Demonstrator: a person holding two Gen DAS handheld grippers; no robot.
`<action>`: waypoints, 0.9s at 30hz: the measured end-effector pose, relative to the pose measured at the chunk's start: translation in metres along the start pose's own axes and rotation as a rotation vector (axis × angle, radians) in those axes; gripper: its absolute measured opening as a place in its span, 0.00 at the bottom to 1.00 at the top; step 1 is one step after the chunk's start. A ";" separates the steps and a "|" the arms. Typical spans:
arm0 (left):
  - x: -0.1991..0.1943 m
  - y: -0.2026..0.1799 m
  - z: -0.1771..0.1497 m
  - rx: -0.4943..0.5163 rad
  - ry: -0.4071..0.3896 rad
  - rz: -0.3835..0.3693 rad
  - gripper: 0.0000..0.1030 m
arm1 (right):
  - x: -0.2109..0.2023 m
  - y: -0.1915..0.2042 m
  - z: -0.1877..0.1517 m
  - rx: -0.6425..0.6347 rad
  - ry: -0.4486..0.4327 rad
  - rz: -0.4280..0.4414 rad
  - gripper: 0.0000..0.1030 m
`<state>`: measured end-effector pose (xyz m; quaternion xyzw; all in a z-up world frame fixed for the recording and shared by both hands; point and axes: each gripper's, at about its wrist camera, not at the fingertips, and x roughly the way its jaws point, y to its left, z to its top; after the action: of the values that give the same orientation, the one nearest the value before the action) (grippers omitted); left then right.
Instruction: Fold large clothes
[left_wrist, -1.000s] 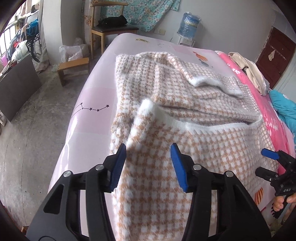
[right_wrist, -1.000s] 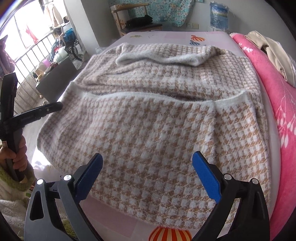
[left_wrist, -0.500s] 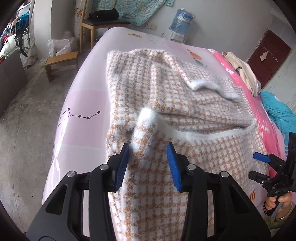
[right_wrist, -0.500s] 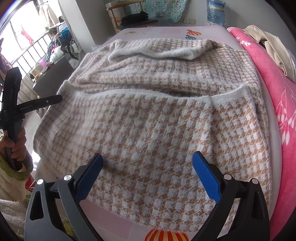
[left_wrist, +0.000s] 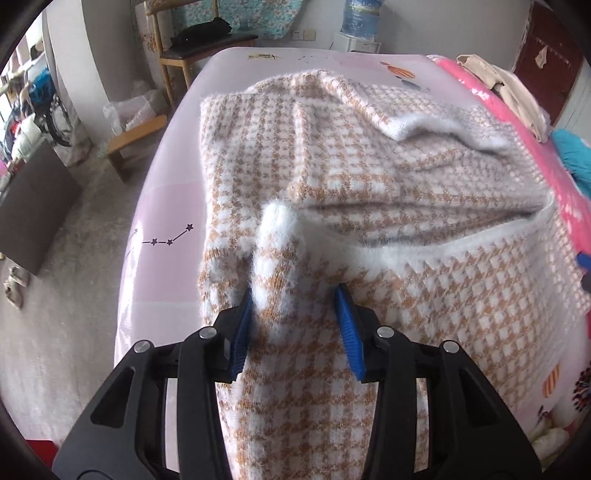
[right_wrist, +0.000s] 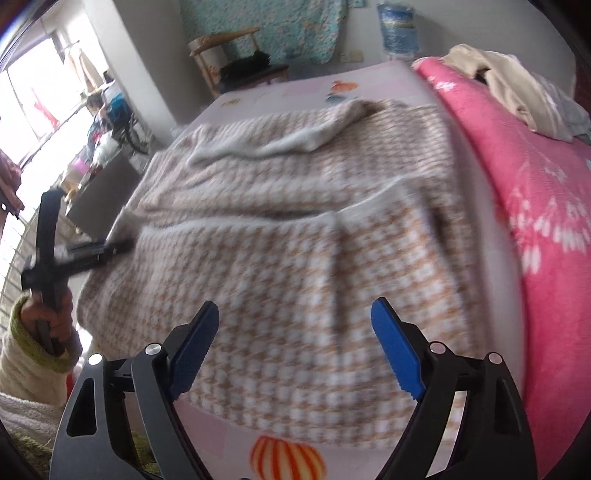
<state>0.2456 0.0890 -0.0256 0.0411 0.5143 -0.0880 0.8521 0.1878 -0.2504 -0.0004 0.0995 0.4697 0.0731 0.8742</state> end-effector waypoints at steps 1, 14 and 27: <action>0.000 -0.002 0.001 0.001 0.005 0.017 0.41 | -0.001 -0.008 0.005 0.008 -0.009 -0.019 0.76; 0.000 -0.017 0.006 0.012 0.016 0.127 0.41 | 0.044 -0.075 0.037 0.144 0.089 0.014 0.47; 0.000 -0.019 0.005 0.009 0.025 0.141 0.41 | 0.053 -0.073 0.041 0.133 0.127 0.012 0.46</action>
<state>0.2463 0.0693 -0.0227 0.0823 0.5205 -0.0296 0.8494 0.2534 -0.3141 -0.0390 0.1556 0.5272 0.0532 0.8336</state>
